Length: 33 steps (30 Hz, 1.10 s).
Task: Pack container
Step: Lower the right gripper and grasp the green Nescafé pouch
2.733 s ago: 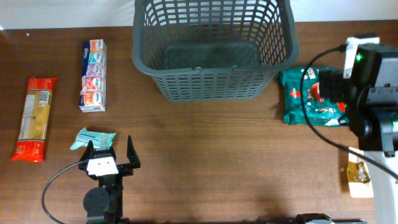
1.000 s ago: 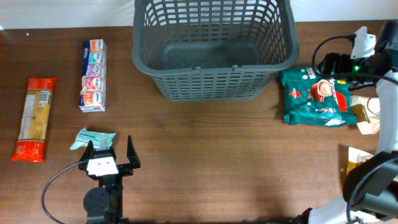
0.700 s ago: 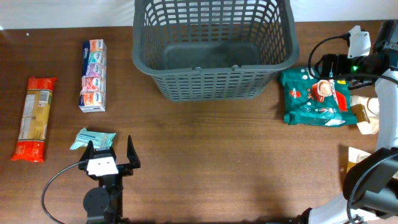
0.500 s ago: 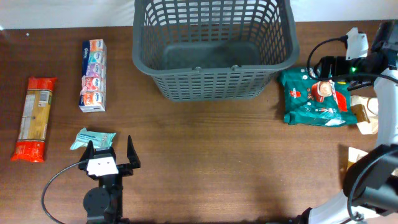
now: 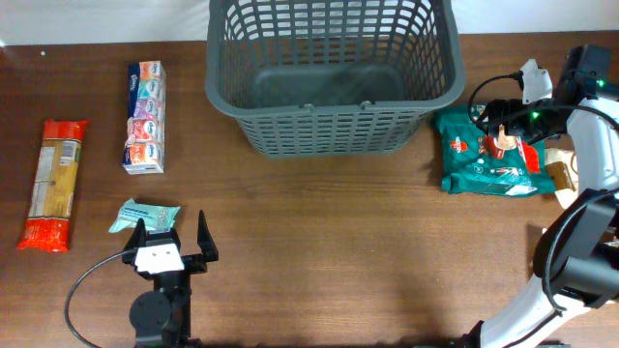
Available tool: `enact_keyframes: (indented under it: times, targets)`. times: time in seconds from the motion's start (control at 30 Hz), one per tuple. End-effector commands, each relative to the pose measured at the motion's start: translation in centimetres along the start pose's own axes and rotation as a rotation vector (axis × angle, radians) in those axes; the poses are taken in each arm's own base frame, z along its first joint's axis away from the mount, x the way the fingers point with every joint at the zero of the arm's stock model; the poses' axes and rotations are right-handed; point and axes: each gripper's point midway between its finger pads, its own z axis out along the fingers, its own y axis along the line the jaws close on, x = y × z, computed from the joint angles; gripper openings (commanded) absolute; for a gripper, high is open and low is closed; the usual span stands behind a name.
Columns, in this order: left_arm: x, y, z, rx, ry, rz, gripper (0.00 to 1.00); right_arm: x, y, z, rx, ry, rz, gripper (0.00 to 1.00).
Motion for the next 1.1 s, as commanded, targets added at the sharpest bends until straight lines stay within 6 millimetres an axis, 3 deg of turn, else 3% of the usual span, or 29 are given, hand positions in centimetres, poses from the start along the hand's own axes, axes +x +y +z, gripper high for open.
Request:
enact_keyframes:
  times: [0.0, 0.7, 1.07]
  targets:
    - [0.1, -0.3, 0.0, 0.014, -0.002, -0.010, 0.99, 0.4, -1.2, 1.1, 0.035, 0.028, -0.006, 0.99]
    - [0.1, -0.3, 0.0, 0.014, -0.002, -0.010, 0.99, 1.4, -1.5, 3.0, 0.014, 0.075, -0.146, 0.99]
    - [0.1, -0.3, 0.0, 0.014, -0.002, -0.010, 0.99, 0.9, -3.7, 4.7, 0.104, 0.068, -0.077, 0.99]
